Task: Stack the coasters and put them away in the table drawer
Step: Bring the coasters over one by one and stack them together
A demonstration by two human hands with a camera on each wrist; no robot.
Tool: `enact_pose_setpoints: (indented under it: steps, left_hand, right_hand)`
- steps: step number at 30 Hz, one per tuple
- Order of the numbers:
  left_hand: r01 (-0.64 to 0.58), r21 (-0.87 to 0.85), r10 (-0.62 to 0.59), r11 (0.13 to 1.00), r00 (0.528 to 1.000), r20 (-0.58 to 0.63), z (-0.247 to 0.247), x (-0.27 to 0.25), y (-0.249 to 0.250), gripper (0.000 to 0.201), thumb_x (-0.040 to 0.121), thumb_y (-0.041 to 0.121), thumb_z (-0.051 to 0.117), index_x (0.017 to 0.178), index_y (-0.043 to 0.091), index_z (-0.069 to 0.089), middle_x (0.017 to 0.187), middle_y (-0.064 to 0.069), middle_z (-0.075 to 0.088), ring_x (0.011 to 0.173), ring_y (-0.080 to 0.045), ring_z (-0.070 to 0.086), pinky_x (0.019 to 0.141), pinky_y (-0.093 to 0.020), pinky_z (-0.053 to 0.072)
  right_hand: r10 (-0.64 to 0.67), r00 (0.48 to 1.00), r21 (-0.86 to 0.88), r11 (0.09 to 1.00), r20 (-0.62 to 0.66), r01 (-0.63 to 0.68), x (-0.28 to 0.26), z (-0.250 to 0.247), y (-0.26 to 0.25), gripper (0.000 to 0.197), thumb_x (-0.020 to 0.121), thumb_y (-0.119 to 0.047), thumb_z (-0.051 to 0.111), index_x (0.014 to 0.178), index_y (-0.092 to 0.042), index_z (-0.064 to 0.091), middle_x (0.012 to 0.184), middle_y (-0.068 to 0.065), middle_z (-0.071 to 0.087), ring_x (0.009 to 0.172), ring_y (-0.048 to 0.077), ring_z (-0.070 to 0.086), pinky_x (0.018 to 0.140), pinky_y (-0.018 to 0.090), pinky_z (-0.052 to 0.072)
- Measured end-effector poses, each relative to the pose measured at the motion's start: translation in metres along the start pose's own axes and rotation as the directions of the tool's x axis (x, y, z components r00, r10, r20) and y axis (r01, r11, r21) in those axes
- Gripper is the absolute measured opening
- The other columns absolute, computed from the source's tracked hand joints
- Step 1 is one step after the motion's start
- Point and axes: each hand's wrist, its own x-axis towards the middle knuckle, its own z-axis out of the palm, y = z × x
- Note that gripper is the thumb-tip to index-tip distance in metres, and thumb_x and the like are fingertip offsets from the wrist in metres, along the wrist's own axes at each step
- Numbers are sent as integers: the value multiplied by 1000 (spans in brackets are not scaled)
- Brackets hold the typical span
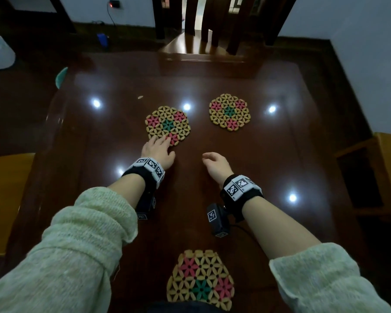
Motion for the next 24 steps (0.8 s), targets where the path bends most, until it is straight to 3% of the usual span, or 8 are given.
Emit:
enact_pose_setpoints:
  steps: [5,9,12,15,18,20,22,24]
  left_hand:
    - [-39,-167,10,985,985,-171,5,-6,3,51,92,32,45,143,26,43,138,-1,54,131,-24,43,109,-39,31]
    - [-73,-272,46,960,993,-106,7,-17,20,44,87,32,49,130,30,58,126,1,65,117,-24,57,98,-37,48]
    - [-65,-385,30,920,995,-96,3,-21,24,40,88,31,50,126,27,61,125,4,65,116,-19,59,97,-35,49]
    - [0,-383,-74,924,981,-180,-3,-13,12,46,88,31,54,132,19,53,134,-1,58,123,-22,53,100,-38,46]
    - [129,-288,-146,949,989,-38,-2,-7,-2,68,87,39,58,145,13,33,149,-8,40,138,-27,37,110,-43,37]
    - [134,-320,-145,938,989,-13,1,-10,-5,72,88,35,58,149,16,27,150,-7,40,139,-27,36,112,-43,35]
    - [110,-443,-156,890,986,-67,3,-16,-6,67,86,30,59,147,20,32,143,-5,50,131,-26,47,109,-39,39]
    - [139,-592,-222,794,972,-70,1,-21,-4,66,86,27,63,145,19,36,137,-4,56,127,-23,51,105,-33,41]
  right_hand:
    - [2,1000,47,999,29,-3,13,10,-10,39,96,-13,47,135,-10,51,137,8,56,127,21,51,107,31,40]
    - [39,999,126,991,13,-40,21,17,-16,45,94,-14,51,139,-11,46,140,9,52,127,23,50,107,35,41]
    - [77,996,132,989,-39,-71,24,14,-18,47,93,-15,52,139,-13,46,139,7,52,124,23,51,101,35,42]
    - [103,992,77,992,-75,-97,26,8,-16,53,92,-17,53,143,-13,41,143,8,49,130,25,47,108,36,40]
    - [131,991,59,990,1,-131,24,8,-16,50,94,-18,52,143,-11,42,144,9,48,131,26,47,110,41,41]
    - [167,984,157,972,66,-176,22,10,-16,47,94,-15,51,140,-10,46,141,11,51,128,26,50,106,43,45]
    - [212,971,300,924,109,-236,21,10,-14,44,94,-8,52,137,-4,47,133,14,54,123,28,54,96,38,50]
    - [233,960,386,881,153,-275,15,8,-10,34,93,-3,52,127,0,54,112,12,60,100,25,62,82,34,53]
